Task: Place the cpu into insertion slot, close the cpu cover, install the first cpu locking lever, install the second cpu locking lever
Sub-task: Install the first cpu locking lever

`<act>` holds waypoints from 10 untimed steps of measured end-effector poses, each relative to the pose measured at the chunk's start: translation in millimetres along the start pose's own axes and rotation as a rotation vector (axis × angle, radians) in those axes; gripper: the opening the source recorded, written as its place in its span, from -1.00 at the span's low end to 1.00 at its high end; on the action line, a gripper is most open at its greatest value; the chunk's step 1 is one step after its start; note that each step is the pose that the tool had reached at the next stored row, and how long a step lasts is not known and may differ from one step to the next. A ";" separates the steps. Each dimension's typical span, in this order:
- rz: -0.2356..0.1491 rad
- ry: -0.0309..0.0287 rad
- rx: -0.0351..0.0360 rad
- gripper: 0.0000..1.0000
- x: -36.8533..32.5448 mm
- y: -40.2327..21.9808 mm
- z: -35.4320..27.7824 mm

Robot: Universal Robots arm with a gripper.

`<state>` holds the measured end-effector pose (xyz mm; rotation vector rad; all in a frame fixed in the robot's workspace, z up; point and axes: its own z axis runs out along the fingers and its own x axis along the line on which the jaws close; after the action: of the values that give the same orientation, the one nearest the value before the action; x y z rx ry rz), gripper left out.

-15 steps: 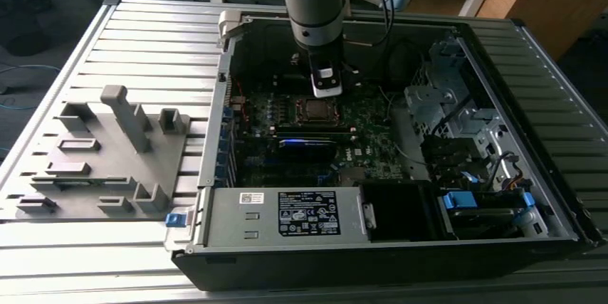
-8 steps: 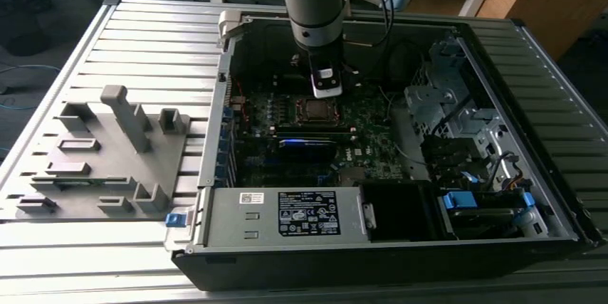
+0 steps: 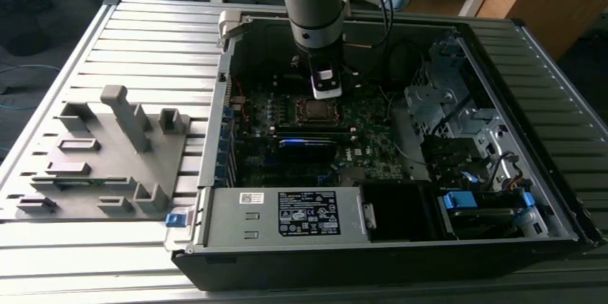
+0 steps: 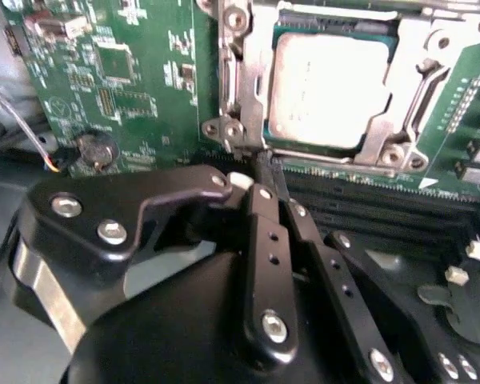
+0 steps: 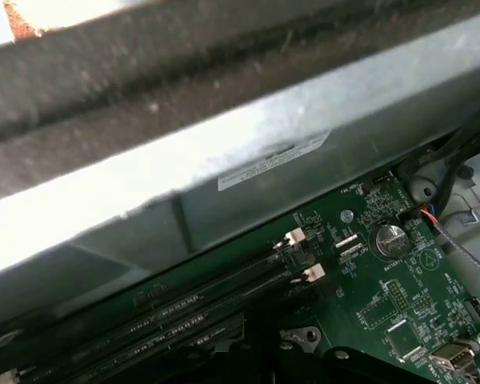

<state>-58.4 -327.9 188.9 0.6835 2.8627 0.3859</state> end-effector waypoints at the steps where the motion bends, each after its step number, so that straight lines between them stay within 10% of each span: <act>1: 0.000 0.0009 0.0001 -0.79 0.0 0.0 -0.1; 10: 0.001 0.0024 0.0010 -0.79 -1.0 2.6 -8.6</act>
<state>-58.4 -327.9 197.9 0.6856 2.8650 0.3857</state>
